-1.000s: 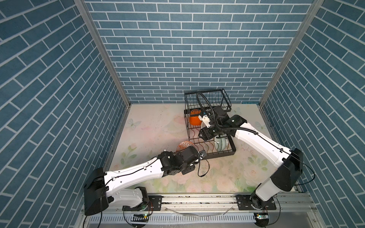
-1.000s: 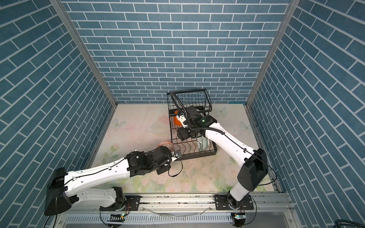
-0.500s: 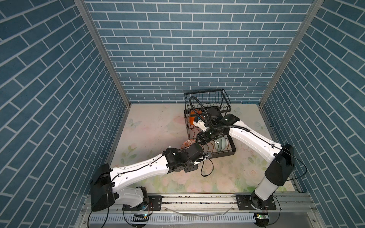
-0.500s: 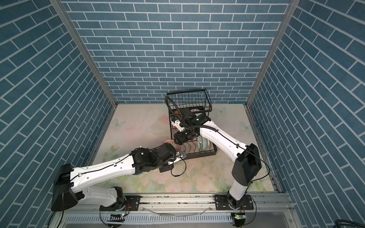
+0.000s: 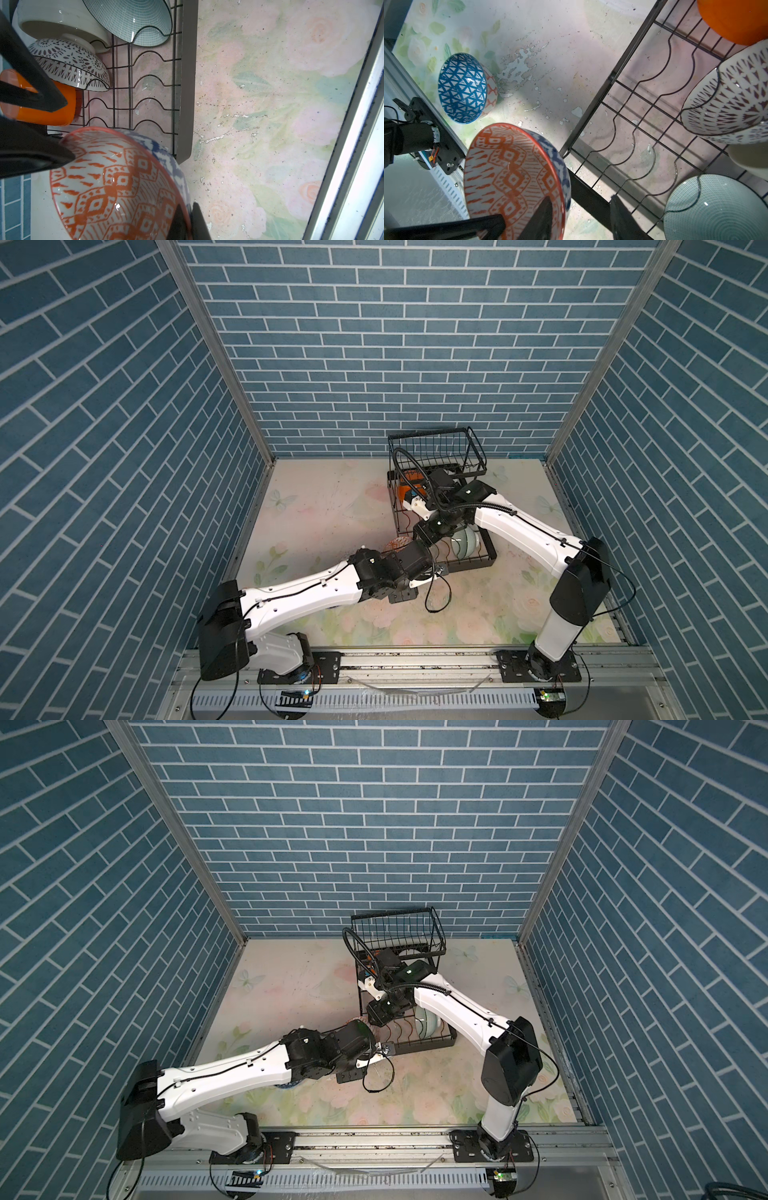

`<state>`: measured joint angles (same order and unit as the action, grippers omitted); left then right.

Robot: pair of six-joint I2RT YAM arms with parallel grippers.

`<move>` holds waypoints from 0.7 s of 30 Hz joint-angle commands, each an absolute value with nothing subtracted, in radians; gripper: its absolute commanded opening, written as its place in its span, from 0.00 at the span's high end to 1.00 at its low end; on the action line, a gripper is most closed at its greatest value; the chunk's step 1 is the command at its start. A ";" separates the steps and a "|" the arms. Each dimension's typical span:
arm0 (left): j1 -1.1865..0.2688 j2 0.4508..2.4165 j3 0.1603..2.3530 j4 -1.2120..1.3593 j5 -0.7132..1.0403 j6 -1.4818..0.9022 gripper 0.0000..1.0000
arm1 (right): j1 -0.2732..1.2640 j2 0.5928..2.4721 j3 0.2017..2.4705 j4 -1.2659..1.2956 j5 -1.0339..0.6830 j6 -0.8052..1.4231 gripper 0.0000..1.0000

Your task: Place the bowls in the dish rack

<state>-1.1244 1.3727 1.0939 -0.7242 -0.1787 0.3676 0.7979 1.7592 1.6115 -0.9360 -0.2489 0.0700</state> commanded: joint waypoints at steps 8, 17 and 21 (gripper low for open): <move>-1.130 1.397 1.147 -0.736 -0.187 0.385 1.00 | 0.816 1.824 1.675 -0.998 -0.189 0.041 0.70; -1.130 1.401 1.141 -0.727 -0.194 0.391 1.00 | 0.827 1.863 1.694 -1.021 -0.150 0.038 0.88; -1.130 1.401 1.138 -0.723 -0.199 0.391 1.00 | 0.828 1.871 1.692 -1.023 -0.146 0.034 1.00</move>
